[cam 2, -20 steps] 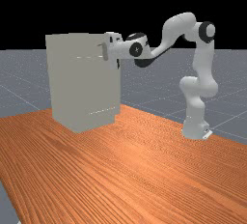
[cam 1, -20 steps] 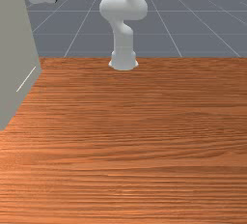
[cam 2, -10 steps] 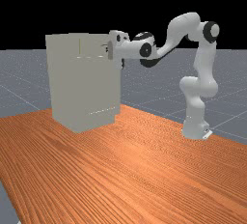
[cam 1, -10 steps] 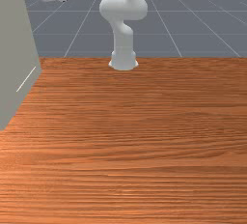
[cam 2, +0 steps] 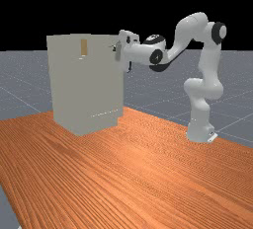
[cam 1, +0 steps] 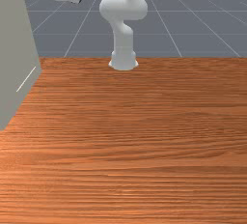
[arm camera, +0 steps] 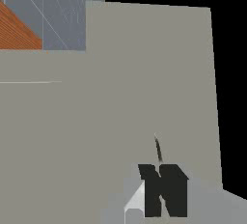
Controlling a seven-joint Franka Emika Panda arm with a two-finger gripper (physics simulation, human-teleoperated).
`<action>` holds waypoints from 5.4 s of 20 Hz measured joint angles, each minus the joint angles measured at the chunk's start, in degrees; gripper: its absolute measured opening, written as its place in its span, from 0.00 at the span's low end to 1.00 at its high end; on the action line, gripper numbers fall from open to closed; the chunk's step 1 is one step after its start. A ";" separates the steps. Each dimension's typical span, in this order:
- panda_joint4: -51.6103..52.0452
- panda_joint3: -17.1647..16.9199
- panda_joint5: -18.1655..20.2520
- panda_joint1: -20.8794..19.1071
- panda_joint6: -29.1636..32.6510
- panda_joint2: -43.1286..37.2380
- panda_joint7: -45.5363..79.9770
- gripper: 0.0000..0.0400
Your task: Open the drawer
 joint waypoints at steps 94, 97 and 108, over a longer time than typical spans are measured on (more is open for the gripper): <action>-8.04 -26.82 41.44 23.40 21.86 -50.59 2.20 0.98; -9.24 -27.17 40.25 22.83 23.91 -51.63 3.43 0.97; -7.99 -26.68 40.89 21.75 24.19 -51.89 3.54 1.00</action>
